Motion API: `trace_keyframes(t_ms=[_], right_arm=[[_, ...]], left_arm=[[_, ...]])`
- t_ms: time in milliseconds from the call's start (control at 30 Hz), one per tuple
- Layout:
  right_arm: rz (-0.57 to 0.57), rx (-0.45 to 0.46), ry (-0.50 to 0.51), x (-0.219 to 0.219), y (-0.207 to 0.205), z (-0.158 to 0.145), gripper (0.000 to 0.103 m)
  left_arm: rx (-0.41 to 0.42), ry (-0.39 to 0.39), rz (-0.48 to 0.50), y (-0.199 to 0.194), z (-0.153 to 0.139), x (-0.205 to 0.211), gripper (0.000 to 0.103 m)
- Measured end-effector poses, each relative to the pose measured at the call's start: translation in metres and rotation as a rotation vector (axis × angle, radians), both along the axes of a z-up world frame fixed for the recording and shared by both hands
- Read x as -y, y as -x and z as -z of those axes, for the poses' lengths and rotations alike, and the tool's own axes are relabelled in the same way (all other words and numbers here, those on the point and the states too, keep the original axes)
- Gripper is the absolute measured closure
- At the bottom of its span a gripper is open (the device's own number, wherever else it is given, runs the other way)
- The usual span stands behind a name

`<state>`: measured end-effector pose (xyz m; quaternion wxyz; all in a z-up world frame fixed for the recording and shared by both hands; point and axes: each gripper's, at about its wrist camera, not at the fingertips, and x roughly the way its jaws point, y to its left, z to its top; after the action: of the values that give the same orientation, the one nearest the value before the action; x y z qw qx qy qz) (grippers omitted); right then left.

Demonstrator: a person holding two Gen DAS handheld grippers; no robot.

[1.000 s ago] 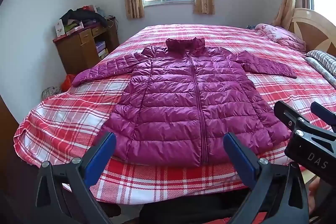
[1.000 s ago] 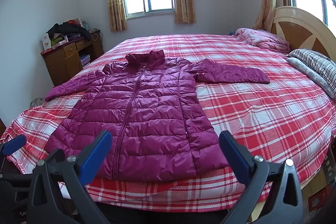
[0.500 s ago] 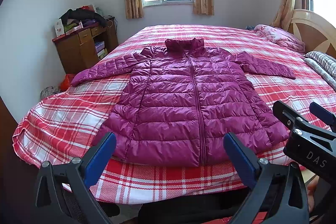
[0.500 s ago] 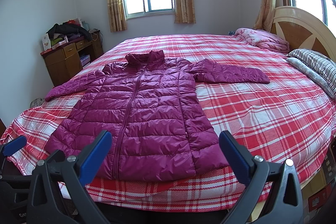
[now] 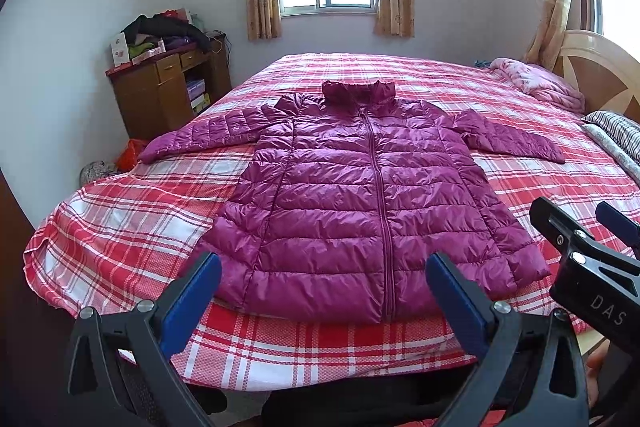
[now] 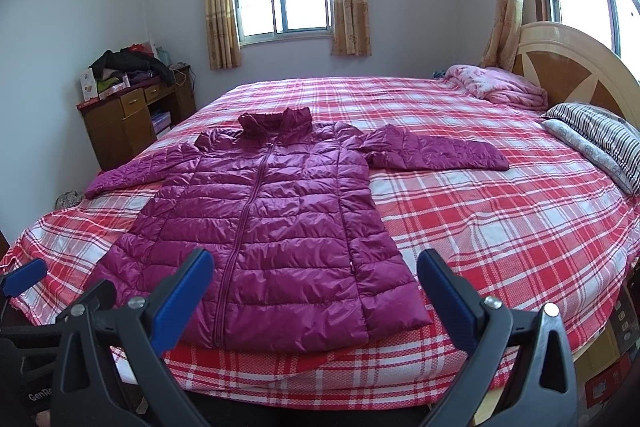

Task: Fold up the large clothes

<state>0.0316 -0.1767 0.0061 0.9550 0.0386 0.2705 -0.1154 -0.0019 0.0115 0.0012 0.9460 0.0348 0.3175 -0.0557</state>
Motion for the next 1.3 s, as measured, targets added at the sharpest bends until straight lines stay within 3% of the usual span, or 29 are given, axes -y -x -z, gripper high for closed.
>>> trace_keyframes(t_ms=[1300], right_arm=[[-0.001, -0.006, -0.006, 0.0008, -0.0005, 0.0008, 0.000]], left_arm=[[-0.002, -0.021, -0.026, -0.0009, -0.0003, -0.0012, 0.001]])
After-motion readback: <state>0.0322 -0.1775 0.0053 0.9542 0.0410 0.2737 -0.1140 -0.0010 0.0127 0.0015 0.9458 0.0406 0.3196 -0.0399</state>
